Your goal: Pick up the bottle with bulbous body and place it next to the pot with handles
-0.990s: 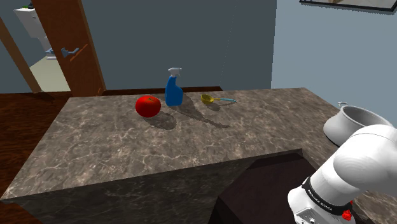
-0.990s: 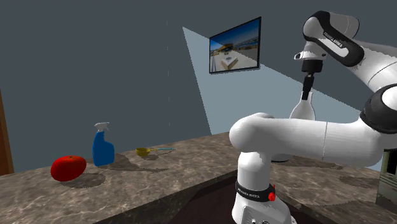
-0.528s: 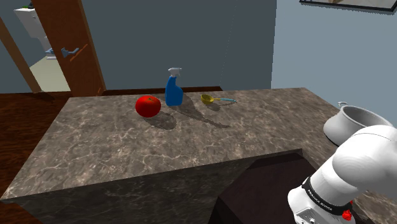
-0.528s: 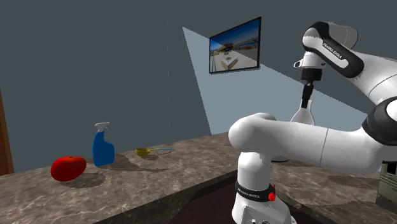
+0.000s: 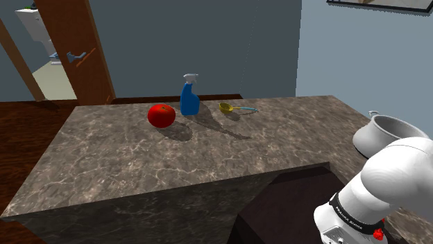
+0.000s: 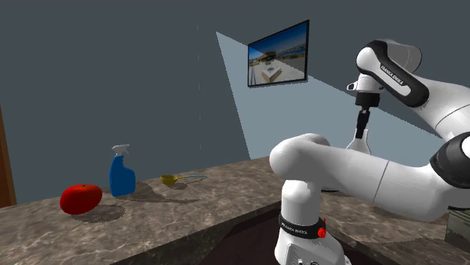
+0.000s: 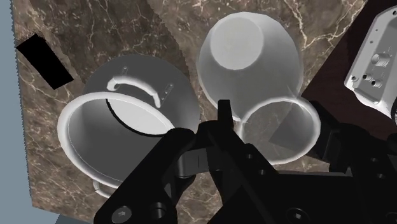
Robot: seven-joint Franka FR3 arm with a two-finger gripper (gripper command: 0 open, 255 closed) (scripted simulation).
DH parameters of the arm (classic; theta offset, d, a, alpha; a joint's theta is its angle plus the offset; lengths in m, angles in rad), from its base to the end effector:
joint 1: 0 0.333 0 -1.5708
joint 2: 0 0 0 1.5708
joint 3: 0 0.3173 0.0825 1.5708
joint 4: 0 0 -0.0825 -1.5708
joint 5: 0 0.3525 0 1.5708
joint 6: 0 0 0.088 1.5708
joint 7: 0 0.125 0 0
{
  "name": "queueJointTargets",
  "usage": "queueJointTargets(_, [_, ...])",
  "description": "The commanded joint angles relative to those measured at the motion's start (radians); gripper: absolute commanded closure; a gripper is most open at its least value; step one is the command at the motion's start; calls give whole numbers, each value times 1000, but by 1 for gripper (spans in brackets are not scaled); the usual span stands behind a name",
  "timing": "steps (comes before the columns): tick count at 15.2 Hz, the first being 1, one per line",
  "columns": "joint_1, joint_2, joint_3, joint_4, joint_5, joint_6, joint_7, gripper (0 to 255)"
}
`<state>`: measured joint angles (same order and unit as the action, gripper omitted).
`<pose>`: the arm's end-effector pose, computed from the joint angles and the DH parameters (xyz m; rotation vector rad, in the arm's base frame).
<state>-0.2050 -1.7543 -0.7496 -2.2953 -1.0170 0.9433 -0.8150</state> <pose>-0.1803 -0.3007 0.4793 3.1038 -0.1305 0.1705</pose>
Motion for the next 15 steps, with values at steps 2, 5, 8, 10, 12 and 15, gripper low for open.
queueJointTargets(2, [-20,-29,-29,-37,-27,14,-8,255])
queueJointTargets(5, [-72,-29,-73,-76,-39,57,-34,255])
queueJointTargets(8, [-120,-29,-117,-114,-54,98,-57,255])
queueJointTargets(10, [-150,-29,-145,-138,-66,124,-72,255])
queueJointTargets(12, [-179,-29,-174,-160,-79,149,-85,255])
queueJointTargets(15, [-199,-29,-196,-177,-89,167,-95,255])
